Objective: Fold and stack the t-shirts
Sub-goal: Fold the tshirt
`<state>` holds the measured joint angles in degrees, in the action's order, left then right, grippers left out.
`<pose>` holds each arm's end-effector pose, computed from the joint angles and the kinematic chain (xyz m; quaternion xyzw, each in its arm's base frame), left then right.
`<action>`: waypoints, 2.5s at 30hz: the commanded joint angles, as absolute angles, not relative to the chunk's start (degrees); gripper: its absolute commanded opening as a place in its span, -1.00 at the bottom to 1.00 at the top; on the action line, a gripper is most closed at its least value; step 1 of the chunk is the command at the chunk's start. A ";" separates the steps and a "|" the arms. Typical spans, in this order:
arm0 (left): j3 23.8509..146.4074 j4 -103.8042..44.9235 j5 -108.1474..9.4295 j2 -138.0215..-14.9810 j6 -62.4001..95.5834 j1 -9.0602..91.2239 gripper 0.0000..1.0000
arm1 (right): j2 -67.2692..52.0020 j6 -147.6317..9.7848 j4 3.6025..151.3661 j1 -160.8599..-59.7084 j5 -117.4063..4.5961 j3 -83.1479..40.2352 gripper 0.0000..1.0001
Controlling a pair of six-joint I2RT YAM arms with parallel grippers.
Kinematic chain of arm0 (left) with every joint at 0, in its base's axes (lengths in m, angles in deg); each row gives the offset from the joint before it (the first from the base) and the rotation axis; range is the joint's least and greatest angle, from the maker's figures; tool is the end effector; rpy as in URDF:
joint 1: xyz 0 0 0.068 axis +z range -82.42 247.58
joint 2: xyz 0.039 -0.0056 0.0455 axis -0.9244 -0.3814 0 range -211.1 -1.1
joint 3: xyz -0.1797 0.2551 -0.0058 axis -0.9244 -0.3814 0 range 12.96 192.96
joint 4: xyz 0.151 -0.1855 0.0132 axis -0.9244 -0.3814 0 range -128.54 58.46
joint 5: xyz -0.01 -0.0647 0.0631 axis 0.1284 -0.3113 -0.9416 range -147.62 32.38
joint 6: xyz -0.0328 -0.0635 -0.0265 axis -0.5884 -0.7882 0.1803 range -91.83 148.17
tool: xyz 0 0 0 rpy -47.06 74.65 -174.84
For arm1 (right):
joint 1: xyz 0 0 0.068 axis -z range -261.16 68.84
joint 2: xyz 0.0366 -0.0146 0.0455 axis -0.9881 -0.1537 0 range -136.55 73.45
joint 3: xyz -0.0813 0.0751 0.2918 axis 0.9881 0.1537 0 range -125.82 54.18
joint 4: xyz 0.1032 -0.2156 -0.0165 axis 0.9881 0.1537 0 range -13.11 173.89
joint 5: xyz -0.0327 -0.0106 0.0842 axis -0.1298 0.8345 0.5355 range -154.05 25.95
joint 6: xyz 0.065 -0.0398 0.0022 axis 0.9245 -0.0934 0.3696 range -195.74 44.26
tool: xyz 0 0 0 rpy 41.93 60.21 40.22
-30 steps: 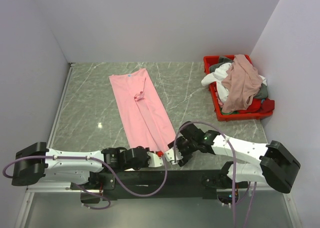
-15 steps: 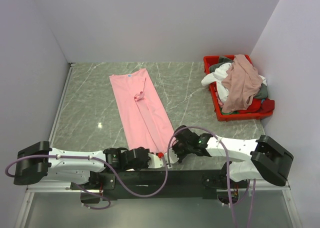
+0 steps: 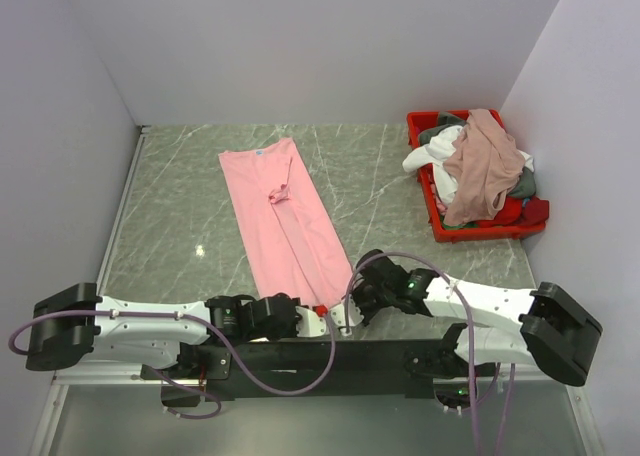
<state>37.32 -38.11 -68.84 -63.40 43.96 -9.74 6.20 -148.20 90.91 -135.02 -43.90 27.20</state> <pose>0.0535 -0.1807 0.1980 0.6404 0.6586 -0.1194 0.3767 0.0933 0.1656 0.1874 -0.8604 0.3753 0.1155 0.3248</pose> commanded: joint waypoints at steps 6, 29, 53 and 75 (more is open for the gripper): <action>37.83 -37.26 -67.20 -61.39 44.87 -8.45 -0.99 | 7.71 -148.42 95.16 -129.33 -35.32 22.10 -1.00; 46.69 -19.85 -49.03 -74.99 62.97 38.90 -0.99 | -31.55 -147.99 105.80 -116.32 -32.41 -26.73 -1.00; 61.91 -19.94 -40.22 -92.06 67.37 53.25 -0.99 | -53.46 -137.88 104.75 -113.24 -37.50 -53.48 -1.00; 65.78 -5.70 -57.35 -88.91 47.96 58.88 0.41 | -54.09 -118.99 82.96 -112.62 -53.31 -51.12 0.33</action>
<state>63.09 -12.98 -51.73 -95.66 56.38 56.75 -57.55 -127.20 92.81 -113.36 -46.96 -52.36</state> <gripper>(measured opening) 0.677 0.655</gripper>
